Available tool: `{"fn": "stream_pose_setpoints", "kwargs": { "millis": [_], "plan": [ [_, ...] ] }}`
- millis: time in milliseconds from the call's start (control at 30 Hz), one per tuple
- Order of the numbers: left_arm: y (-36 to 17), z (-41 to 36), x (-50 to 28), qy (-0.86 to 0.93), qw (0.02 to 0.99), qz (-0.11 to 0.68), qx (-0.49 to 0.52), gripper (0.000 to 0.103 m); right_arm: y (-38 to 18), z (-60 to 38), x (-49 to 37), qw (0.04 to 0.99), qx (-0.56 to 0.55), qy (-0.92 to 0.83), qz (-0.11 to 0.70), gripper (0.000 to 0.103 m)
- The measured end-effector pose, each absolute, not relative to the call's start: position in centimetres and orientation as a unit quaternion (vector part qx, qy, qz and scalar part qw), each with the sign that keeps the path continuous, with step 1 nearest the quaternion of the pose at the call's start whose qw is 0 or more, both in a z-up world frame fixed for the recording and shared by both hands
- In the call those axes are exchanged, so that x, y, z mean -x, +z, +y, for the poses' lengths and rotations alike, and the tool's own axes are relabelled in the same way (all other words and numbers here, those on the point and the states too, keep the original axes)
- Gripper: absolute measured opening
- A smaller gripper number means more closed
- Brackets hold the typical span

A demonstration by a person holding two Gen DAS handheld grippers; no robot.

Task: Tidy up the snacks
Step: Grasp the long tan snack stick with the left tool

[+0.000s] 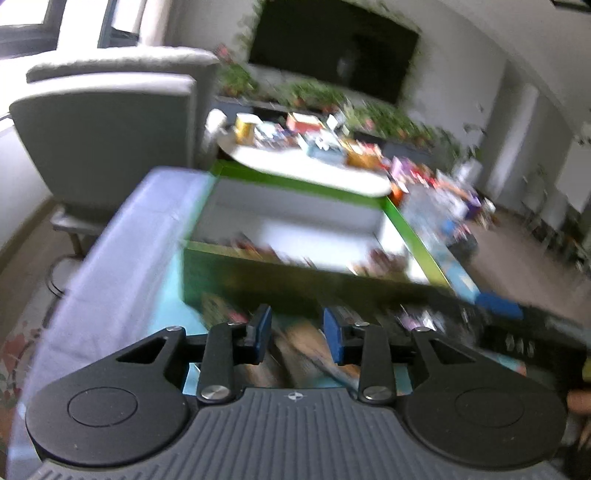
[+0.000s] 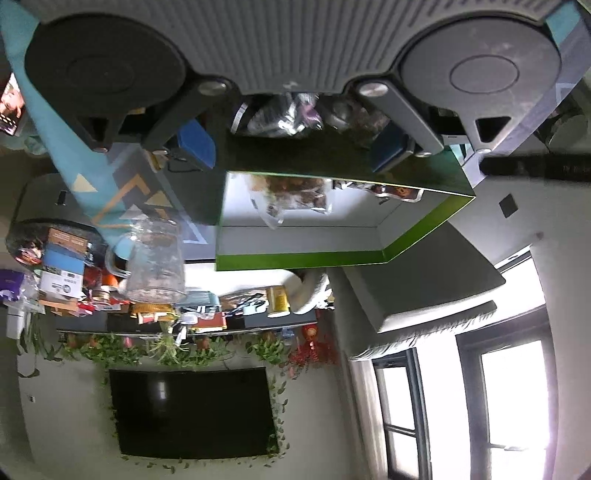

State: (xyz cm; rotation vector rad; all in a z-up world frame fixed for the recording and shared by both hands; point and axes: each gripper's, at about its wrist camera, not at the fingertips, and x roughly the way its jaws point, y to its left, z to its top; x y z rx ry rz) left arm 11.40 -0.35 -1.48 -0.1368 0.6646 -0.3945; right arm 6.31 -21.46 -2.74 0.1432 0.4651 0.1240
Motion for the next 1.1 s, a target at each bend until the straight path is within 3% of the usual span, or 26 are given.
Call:
{"fn": "stream_pose_setpoints", "kwargs": {
  "millis": [233, 700, 800, 933, 1033, 1100],
  "plan": [
    [-3.7, -5.1, -10.8, -0.221, 0.891, 0.393, 0.060, 0.030, -3.1, -23.1, -4.7, 0.968, -0.071, 0.032, 0.237, 0.068],
    [-6.3, -10.6, -13.1, -0.122, 0.898, 0.423, 0.000, 0.052, -6.3, -25.4, -3.2, 0.951, -0.117, 0.023, 0.285, 0.068],
    [-6.7, -10.7, -12.5, -0.130, 0.904, 0.406, -0.025, 0.048, -6.5, -25.8, -3.0, 0.951, -0.122, 0.022, 0.284, 0.068],
    [-6.5, -9.5, -11.7, -0.149, 0.899, 0.411, -0.018, 0.025, -6.6, -26.1, -2.8, 0.950, -0.128, 0.022, 0.283, 0.068],
    [-6.0, -8.0, -10.6, -0.161, 0.897, 0.411, -0.017, 0.012, -6.6, -25.9, -2.6, 0.950, -0.127, 0.025, 0.284, 0.068],
    [-5.5, -7.0, -9.6, -0.169, 0.899, 0.404, -0.016, 0.010, -6.7, -25.5, -2.5, 0.950, -0.123, 0.028, 0.286, 0.068]
  ]
}}
